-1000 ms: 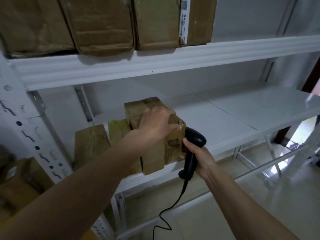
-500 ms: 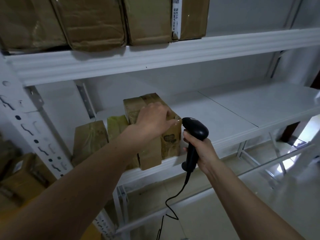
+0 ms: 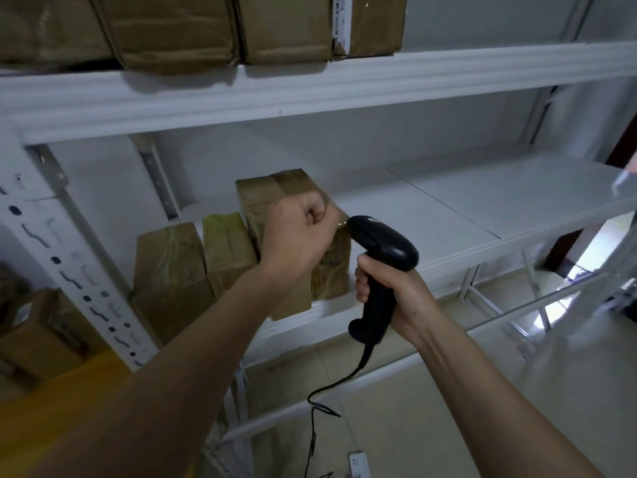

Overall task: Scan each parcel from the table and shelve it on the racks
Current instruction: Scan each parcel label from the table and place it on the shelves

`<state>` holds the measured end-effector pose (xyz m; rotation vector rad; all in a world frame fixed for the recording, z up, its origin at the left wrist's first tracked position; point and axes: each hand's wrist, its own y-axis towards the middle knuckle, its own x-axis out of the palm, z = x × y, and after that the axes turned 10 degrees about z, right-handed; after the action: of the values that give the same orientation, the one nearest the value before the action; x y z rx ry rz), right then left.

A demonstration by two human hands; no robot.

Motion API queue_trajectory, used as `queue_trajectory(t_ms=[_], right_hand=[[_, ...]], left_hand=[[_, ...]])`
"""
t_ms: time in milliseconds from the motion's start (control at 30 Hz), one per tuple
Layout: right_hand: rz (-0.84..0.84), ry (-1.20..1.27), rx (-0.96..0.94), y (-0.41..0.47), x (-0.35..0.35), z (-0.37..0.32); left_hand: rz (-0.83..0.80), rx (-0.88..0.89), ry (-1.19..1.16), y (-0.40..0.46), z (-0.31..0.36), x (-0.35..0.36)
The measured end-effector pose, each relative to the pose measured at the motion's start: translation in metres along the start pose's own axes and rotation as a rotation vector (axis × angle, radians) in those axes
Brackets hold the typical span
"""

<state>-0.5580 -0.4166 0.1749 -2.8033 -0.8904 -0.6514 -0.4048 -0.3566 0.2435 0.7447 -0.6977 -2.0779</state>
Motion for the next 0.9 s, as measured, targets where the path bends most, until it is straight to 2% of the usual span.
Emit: queue_trajectory(t_ms=[133, 300, 467, 633, 767, 900], right_hand=[[-0.227, -0.064, 0.133, -0.013, 0.02, 0.017], [-0.352, -0.101, 0.203, -0.028, 0.067, 0.058], [-0.455, -0.181, 0.337, -0.046, 0.135, 0.111], [-0.477, -0.304, 0.455, -0.068, 0.228, 0.178], [-0.421, -0.409, 0.501, -0.086, 0.313, 0.235], [-0.405, -0.44, 0.534, -0.104, 0.386, 0.282]], left_hand=[[0.101, -0.001, -0.029, -0.036, -0.011, -0.02], [0.251, -0.203, -0.003, -0.076, -0.036, -0.077], [0.35, -0.306, 0.064, -0.113, -0.07, -0.174], [0.288, -0.484, 0.27, -0.153, -0.116, -0.292], [0.083, -0.692, 0.484, -0.186, -0.159, -0.395], [0.036, -0.868, 0.534, -0.218, -0.193, -0.486]])
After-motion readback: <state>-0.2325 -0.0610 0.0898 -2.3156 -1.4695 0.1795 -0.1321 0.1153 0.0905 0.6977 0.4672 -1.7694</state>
